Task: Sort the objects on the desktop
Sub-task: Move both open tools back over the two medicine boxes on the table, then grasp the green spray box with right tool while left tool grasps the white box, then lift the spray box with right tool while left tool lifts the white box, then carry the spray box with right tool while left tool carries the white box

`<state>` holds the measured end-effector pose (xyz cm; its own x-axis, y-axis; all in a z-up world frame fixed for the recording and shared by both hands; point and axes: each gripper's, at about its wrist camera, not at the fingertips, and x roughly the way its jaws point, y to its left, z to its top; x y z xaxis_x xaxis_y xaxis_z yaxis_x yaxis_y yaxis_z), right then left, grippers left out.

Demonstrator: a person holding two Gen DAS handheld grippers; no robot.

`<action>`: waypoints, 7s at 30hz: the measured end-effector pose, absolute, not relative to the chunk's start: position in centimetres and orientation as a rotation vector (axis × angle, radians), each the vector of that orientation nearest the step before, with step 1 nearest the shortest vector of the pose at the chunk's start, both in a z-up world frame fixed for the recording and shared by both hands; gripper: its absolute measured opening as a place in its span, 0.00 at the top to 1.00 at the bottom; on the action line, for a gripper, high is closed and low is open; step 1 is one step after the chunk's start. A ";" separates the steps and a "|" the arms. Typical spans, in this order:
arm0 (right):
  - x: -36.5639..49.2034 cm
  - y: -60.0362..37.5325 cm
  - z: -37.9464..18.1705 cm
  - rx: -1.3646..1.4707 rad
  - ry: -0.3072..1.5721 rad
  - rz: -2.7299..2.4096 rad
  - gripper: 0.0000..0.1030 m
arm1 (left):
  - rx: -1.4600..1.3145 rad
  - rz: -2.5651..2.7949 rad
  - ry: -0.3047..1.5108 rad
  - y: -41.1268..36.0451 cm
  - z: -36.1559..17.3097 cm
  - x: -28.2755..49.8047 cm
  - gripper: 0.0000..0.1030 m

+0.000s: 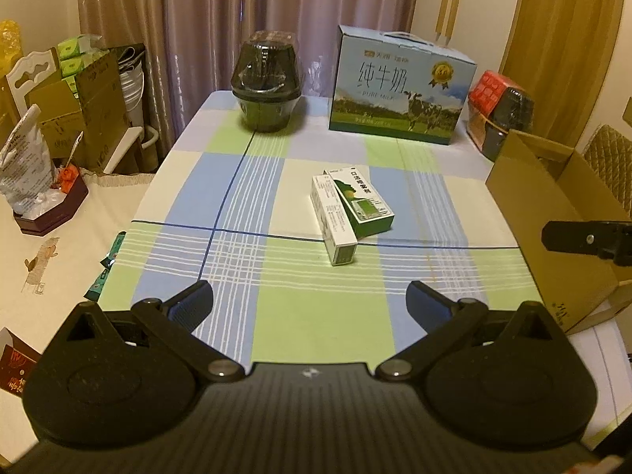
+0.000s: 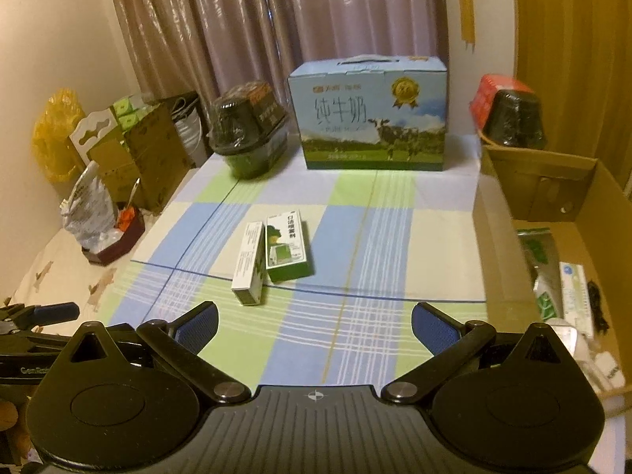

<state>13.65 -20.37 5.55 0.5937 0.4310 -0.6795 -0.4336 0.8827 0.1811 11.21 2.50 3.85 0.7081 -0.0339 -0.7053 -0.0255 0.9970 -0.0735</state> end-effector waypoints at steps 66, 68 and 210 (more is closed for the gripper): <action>28.1 -7.7 -10.8 -0.185 0.826 0.637 0.46 | 0.004 -0.047 0.834 4.0 -7.9 26.4 0.79; 27.8 -7.7 -10.8 -0.206 0.812 0.638 0.48 | 0.007 -0.051 0.830 3.9 -8.0 26.3 0.79; 6.7 -25.6 4.4 -0.036 0.645 0.292 0.49 | 0.077 -0.266 0.693 -10.1 4.8 8.9 0.79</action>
<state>6.73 -25.64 4.42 0.7594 0.2571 -0.5976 -0.2795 0.9584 0.0572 8.90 -10.13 4.83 0.7370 -0.2165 -0.6403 0.2676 0.9634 -0.0177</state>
